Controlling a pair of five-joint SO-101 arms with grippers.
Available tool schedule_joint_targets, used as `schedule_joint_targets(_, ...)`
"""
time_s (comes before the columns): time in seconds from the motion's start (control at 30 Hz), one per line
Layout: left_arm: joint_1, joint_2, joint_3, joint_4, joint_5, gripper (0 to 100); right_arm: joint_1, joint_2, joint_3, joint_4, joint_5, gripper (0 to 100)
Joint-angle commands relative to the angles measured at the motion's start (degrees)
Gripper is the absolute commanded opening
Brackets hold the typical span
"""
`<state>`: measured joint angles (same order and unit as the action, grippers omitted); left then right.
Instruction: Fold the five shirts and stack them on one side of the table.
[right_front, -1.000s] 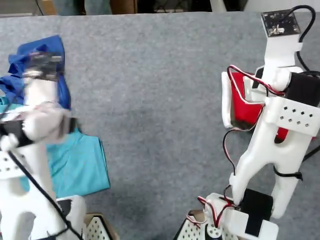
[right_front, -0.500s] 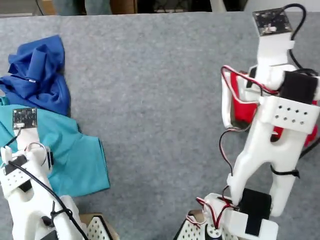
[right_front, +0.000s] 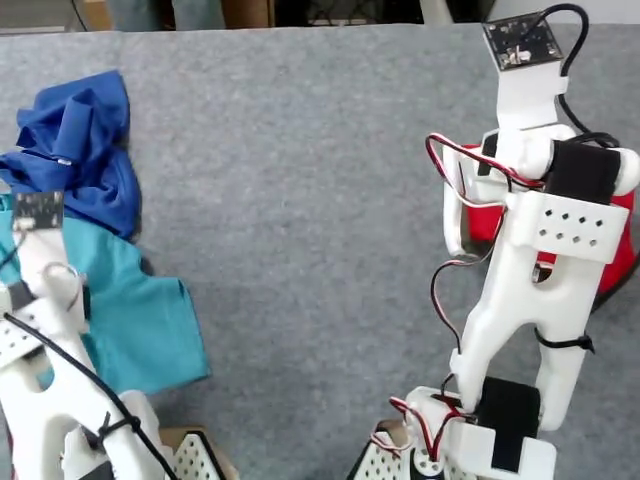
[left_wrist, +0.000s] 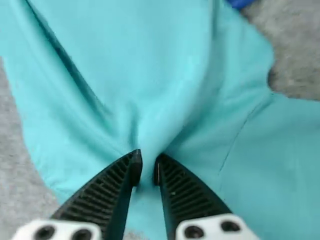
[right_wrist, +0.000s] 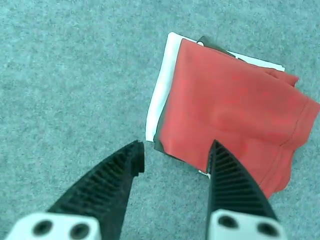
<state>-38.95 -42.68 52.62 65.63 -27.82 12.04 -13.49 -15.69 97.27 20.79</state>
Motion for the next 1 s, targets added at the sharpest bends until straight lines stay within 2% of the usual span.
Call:
schedule_joint_targets(0.0,4.26,-0.18,-14.55,9.23,-0.44,3,-0.70,-1.63,-0.04,-0.62,-0.26,21.9)
schedule_joint_targets(0.23,13.67,-0.18,-28.62,17.76,0.00,3,-0.70,-1.63,-0.04,-0.53,-0.35,21.9)
schedule_joint_targets(0.37,19.12,-0.18,-33.19,18.55,5.10,3,-0.70,-1.63,-0.04,-0.70,-0.35,21.9)
schedule_joint_targets(0.5,27.47,1.67,-37.93,19.34,10.02,3,-0.70,-1.63,-0.04,-0.88,-0.35,21.9)
schedule_joint_targets(0.67,36.62,10.20,-49.36,24.35,16.00,3,-0.70,-1.63,-0.04,-0.97,-0.35,21.9)
schedule_joint_targets(0.97,44.35,29.10,-77.49,35.16,18.99,3,-0.70,-1.45,0.57,-1.05,-0.18,21.9)
